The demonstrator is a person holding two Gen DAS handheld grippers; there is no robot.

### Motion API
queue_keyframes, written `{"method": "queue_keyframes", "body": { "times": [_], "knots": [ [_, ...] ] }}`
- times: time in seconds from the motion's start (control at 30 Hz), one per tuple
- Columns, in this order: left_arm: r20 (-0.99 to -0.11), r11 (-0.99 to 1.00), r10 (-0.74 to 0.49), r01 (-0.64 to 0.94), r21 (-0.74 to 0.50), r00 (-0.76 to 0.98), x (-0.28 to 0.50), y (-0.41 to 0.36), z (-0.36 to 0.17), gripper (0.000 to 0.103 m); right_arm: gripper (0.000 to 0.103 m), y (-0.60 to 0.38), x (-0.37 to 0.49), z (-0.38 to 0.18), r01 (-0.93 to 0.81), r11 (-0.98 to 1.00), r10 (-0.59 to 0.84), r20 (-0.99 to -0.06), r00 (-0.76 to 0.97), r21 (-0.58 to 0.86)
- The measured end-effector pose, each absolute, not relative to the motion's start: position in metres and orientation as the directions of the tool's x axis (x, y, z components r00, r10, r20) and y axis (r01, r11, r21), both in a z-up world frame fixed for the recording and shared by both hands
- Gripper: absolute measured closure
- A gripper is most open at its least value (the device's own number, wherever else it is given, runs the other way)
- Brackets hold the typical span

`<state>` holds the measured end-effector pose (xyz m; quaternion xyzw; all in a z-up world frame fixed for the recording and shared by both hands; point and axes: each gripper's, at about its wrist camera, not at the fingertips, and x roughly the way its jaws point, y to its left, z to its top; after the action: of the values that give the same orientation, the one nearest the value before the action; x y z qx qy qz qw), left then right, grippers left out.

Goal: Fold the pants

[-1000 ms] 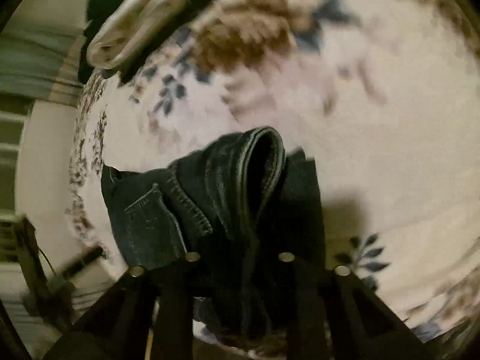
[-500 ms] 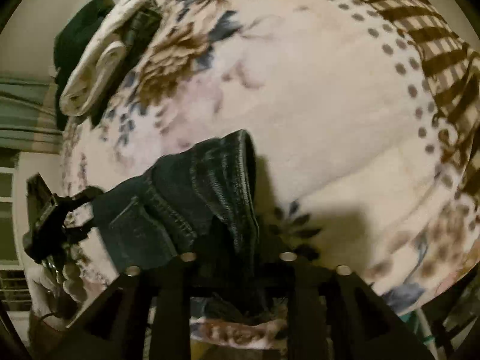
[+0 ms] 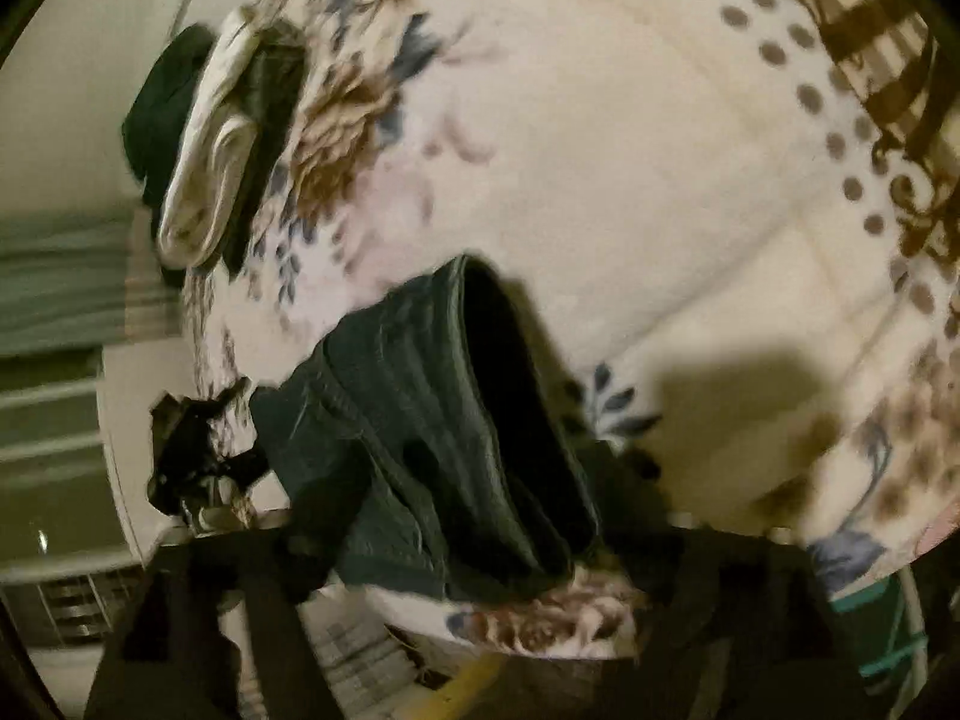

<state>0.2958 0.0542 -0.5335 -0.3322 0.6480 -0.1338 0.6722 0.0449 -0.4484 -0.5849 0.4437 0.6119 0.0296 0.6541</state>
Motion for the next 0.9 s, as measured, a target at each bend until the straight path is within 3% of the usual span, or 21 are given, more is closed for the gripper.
{"method": "queue_keyframes", "body": {
  "times": [0.03,0.13,0.3,0.37,0.43,0.53,0.6,0.67,0.7,0.73,0.9],
  "knots": [
    [-0.802,0.779,-0.588,-0.193,-0.596,0.105,0.287,0.044,-0.526,0.023,0.021,-0.44,0.043,-0.59,0.499,0.635,0.579,-0.791,0.197,0.589],
    [-0.822,0.812,-0.567,-0.13,-0.569,0.06,0.273,0.027,-0.527,0.023,0.065,-0.418,0.039,-0.602,0.459,0.662,0.589,-0.79,0.17,0.593],
    [-0.812,0.782,-0.57,-0.221,-0.582,0.122,0.286,0.034,-0.548,0.023,0.069,-0.426,0.04,-0.614,0.496,0.719,0.488,-0.862,0.139,0.487],
    [-0.798,0.753,-0.58,-0.267,-0.601,0.162,0.295,0.043,-0.554,0.038,0.07,-0.426,0.044,-0.61,0.486,0.717,0.494,-0.856,0.152,0.5],
    [-0.775,0.723,-0.605,-0.282,-0.63,0.18,0.307,0.049,-0.559,0.084,0.07,-0.421,0.046,-0.601,0.432,0.76,0.473,-0.869,0.143,0.485],
    [-0.783,0.734,-0.601,-0.279,-0.62,0.159,0.318,0.056,-0.564,0.088,0.07,-0.421,0.043,-0.6,0.451,0.744,0.493,-0.861,0.128,0.493],
    [-0.785,0.733,-0.599,-0.284,-0.618,0.162,0.317,0.063,-0.556,0.082,0.06,-0.426,0.042,-0.602,0.485,0.674,0.568,-0.811,0.143,0.557],
    [-0.809,0.769,-0.566,-0.254,-0.587,0.158,0.307,0.068,-0.536,0.045,0.01,-0.425,0.038,-0.6,0.468,0.563,0.676,-0.705,0.215,0.682],
    [-0.81,0.779,-0.559,-0.223,-0.586,0.178,0.295,0.068,-0.524,0.019,0.007,-0.422,0.037,-0.6,0.456,0.536,0.7,-0.676,0.23,0.71],
    [-0.8,0.78,-0.564,-0.187,-0.597,0.203,0.282,0.071,-0.515,0.013,0.008,-0.42,0.036,-0.602,0.452,0.525,0.71,-0.664,0.235,0.721],
    [-0.77,0.761,-0.627,-0.119,-0.638,0.116,0.236,0.042,-0.533,0.013,0.007,-0.408,0.043,-0.634,0.482,0.531,0.696,-0.683,0.221,0.697]
  ]
}}
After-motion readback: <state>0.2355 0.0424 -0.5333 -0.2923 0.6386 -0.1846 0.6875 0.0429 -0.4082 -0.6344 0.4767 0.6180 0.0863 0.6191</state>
